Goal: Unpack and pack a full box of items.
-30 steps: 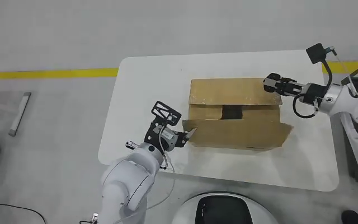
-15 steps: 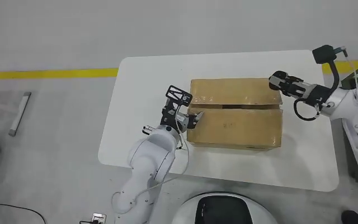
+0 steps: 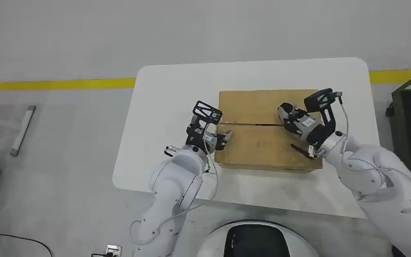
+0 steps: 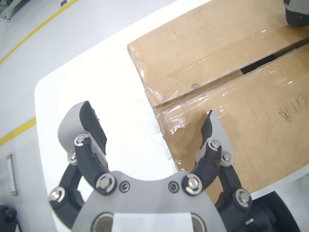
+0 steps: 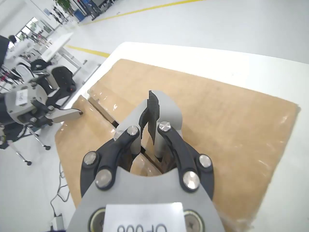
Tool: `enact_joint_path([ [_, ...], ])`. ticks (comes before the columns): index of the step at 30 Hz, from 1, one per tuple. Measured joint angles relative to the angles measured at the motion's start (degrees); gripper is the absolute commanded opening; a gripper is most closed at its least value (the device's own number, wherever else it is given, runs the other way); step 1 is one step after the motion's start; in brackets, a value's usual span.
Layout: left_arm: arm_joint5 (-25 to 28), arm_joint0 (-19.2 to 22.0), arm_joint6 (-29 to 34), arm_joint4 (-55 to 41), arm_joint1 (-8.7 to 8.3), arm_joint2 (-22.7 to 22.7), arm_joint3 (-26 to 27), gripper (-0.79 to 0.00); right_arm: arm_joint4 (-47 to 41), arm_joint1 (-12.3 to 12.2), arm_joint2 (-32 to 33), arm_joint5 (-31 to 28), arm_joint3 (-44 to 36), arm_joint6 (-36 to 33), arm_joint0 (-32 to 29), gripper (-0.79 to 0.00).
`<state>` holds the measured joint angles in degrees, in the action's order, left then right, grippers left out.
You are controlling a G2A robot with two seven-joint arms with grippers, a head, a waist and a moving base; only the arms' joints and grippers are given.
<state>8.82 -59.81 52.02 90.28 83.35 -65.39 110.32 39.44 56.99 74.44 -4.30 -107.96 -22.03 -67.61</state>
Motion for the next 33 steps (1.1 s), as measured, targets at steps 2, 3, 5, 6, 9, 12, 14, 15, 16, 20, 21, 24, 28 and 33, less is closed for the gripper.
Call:
enact_joint_path([
  [2, -0.4, -0.2, 0.8, 0.5, -0.01, -0.1, -0.3, 0.000, 1.4, 0.3, -1.5, 0.5, 0.7, 0.5, 0.2, -0.785],
  [3, -0.6, -0.2, 1.1, 0.7, -0.02, -0.1, -0.3, 0.000, 1.8, 0.4, -1.9, 0.6, 0.9, 0.7, 0.2, -0.785],
  [5, -1.1, -0.3, 1.4, 1.1, -0.02, -0.2, -0.2, 0.000, 2.0, 0.6, -2.5, 0.9, 1.2, 1.1, 0.2, -0.785],
  [6, -1.3, -0.4, 1.5, 1.2, -0.02, -0.2, -0.2, 0.000, 2.1, 0.7, -2.6, 1.2, 1.3, 1.3, 0.2, -0.785],
  [9, -1.7, -0.4, 1.9, 1.7, -0.01, -0.3, 0.1, 0.000, 2.0, 0.9, -2.6, 1.7, 1.5, 2.0, 0.2, -0.785],
  [12, -2.0, -0.4, 2.4, 2.3, -0.03, -0.6, 1.1, 0.000, 1.9, 1.1, -2.6, 1.5, 1.8, 2.3, 0.2, -0.785],
  [14, -2.2, -0.7, 2.7, 2.6, -0.09, -1.1, 2.6, 0.000, 1.5, 1.2, -2.6, 1.2, 2.1, 2.4, 0.2, -0.785],
  [15, -2.2, -0.9, 2.8, 2.9, -0.14, -1.4, 3.3, 0.000, 1.3, 1.3, -2.6, 1.1, 2.2, 2.4, 0.2, -0.785],
  [16, -2.2, -1.1, 3.0, 3.4, -0.20, -1.8, 4.0, 0.000, 1.2, 1.3, -2.6, 1.0, 2.3, 2.3, 0.2, -0.785],
  [20, -1.6, -2.7, 3.0, 7.1, -0.67, -3.9, 6.6, 0.000, 0.6, 1.5, -2.5, 0.4, 2.5, 2.3, 0.3, -0.785],
  [21, -1.7, -3.3, 2.9, 7.8, -0.75, -4.4, 7.0, 0.000, 0.5, 1.6, -2.4, 0.3, 2.6, 2.3, 0.3, -0.785],
  [24, -3.2, -5.7, 2.2, 8.1, -0.88, -5.5, 7.4, 0.000, 0.1, 1.7, -2.3, 0.1, 2.6, 2.1, 0.3, -0.785],
  [28, -3.4, -6.2, 2.2, 7.9, -0.89, -5.6, 7.3, 0.000, -0.2, 1.9, -2.0, -0.2, 2.7, 1.7, 0.4, -0.785],
  [33, -3.4, -6.2, 2.2, 7.9, -0.89, -5.6, 7.3, 0.000, -0.8, 2.0, -1.5, -0.6, 2.9, 1.0, 0.5, -0.785],
])
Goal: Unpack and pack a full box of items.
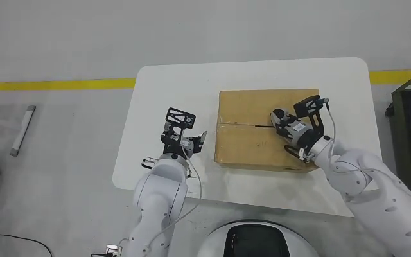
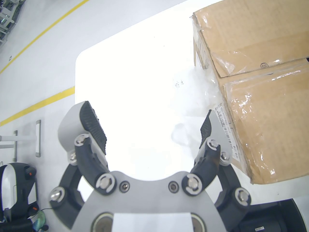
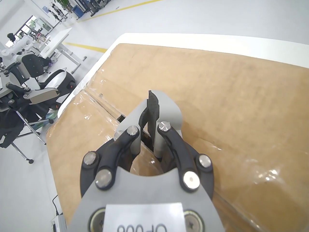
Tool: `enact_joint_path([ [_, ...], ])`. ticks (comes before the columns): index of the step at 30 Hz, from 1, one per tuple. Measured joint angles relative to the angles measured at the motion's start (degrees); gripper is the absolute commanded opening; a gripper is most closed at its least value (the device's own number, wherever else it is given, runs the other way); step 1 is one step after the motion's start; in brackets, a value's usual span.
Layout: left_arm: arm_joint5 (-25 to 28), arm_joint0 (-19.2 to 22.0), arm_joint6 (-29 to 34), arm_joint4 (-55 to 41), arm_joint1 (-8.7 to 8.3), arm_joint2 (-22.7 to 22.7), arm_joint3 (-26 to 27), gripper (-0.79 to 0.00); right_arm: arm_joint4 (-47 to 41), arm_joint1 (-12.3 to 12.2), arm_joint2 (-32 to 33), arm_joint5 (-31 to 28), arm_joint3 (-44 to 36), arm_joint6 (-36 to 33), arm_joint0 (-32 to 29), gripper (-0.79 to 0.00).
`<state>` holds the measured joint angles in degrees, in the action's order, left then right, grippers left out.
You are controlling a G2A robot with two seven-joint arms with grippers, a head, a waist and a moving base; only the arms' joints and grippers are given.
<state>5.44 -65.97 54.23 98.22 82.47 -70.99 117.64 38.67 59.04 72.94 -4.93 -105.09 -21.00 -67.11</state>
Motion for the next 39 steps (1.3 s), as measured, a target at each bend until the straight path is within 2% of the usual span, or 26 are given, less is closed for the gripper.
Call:
enact_joint_path([
  [4, 0.7, -0.8, -2.2, 0.9, -0.15, -0.2, -1.2, 0.000, -0.2, 0.1, 0.2, -0.3, 0.0, -0.6, 0.1, -0.785],
  [9, 2.1, -0.8, -6.1, 4.5, -0.44, -0.4, -5.4, 0.000, -0.1, 0.3, 0.1, -0.6, 0.4, -1.2, 0.5, -0.785],
  [15, 4.5, -0.3, -7.2, 3.7, -0.38, 0.9, -8.8, 0.000, 0.4, 0.6, 0.1, -0.8, 0.7, -1.5, 0.6, -0.785],
  [21, 4.4, 0.4, -8.2, 3.5, -0.15, 2.5, -11.1, 0.000, 0.3, 0.8, 0.2, -1.1, 1.1, -1.8, 0.5, -0.785],
  [25, 3.0, 1.2, -8.7, 3.5, 0.05, 3.0, -12.1, 0.000, 0.3, 0.9, 0.1, -1.3, 1.1, -1.9, 0.6, -0.785],
  [32, -3.4, 2.7, -12.9, 0.9, 0.59, 2.2, -13.8, 0.000, 0.3, 1.2, 0.3, -1.9, 1.5, -2.1, 1.1, -0.785],
  [39, -4.9, 2.6, -17.9, 2.9, 0.51, 1.3, -13.0, 0.000, 0.2, 1.4, 0.5, -2.0, 1.7, -2.4, 1.2, -0.785],
])
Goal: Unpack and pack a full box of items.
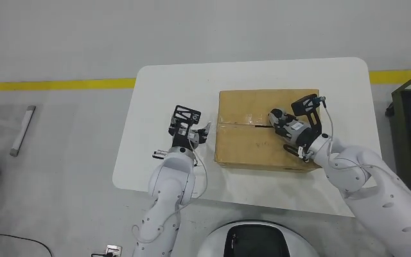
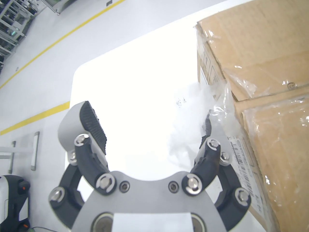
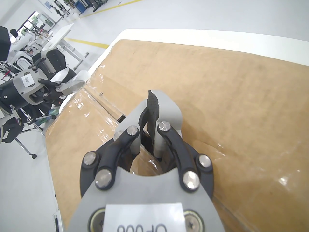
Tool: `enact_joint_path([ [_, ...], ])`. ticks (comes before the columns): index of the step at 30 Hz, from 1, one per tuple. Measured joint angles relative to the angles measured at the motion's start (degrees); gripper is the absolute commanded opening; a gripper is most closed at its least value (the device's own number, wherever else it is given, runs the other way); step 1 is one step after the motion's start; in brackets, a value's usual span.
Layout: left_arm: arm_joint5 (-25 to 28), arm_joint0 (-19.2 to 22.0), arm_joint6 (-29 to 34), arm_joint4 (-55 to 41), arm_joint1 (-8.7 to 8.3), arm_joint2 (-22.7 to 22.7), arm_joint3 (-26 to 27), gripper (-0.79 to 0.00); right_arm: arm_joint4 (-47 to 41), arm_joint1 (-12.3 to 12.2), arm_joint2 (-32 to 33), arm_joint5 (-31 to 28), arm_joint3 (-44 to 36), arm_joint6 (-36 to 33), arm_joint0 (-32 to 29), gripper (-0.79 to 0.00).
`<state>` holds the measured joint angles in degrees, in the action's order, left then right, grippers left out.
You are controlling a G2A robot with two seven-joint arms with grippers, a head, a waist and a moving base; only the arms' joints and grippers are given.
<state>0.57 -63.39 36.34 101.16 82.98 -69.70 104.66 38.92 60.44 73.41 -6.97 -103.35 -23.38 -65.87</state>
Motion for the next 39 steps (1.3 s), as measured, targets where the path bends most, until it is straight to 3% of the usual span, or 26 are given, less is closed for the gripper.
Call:
enact_joint_path([
  [10, -0.7, 0.2, -1.9, -0.8, 0.21, 0.0, 0.3, 0.000, -0.1, 0.4, -0.2, -0.1, 0.0, -0.3, 0.1, -0.785],
  [28, 0.5, 7.5, -3.7, -1.0, 1.50, 5.1, -1.8, 0.000, -0.8, 0.7, 1.1, 0.0, -2.0, -1.6, -0.7, -0.785],
  [39, 1.7, 8.6, -3.9, -1.8, 2.24, 8.2, -2.4, 0.000, -2.8, 0.1, 9.1, 1.6, -5.9, -2.0, -3.5, -0.785],
])
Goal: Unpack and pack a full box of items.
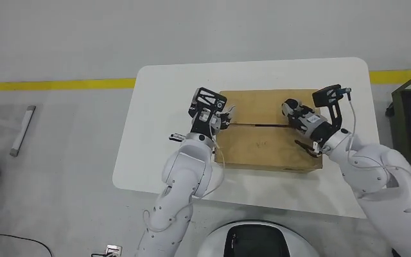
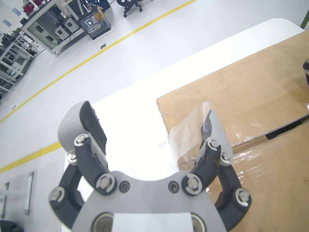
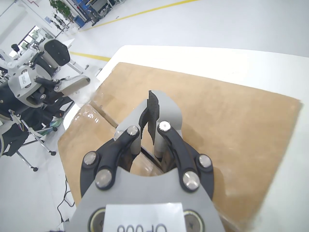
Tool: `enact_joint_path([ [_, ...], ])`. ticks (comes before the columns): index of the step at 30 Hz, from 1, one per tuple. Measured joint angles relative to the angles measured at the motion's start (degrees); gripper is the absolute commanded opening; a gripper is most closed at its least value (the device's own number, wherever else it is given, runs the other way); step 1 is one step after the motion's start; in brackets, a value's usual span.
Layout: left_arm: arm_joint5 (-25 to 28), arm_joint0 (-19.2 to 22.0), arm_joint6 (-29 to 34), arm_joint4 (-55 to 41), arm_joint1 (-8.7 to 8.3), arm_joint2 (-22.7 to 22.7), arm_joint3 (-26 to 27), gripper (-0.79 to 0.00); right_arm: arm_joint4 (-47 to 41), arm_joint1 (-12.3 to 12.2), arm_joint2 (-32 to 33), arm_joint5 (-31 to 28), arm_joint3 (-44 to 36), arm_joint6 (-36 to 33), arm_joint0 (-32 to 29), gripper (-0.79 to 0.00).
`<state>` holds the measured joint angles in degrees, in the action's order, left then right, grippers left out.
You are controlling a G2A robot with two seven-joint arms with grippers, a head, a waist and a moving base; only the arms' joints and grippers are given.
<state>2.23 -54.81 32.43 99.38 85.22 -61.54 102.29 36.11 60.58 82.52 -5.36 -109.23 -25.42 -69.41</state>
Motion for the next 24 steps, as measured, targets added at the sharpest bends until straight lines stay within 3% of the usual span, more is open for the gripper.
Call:
enact_joint_path([
  [11, -0.2, 1.7, 0.1, -0.1, 1.30, 5.4, -2.4, 0.000, -3.7, -0.8, 12.4, -0.5, 0.7, 0.3, -5.6, -0.785],
  [24, -1.5, 5.2, 0.3, -0.1, 3.49, 11.8, -7.1, 0.000, -7.1, -1.3, 21.2, -3.9, 2.5, 0.9, -11.3, -0.785],
])
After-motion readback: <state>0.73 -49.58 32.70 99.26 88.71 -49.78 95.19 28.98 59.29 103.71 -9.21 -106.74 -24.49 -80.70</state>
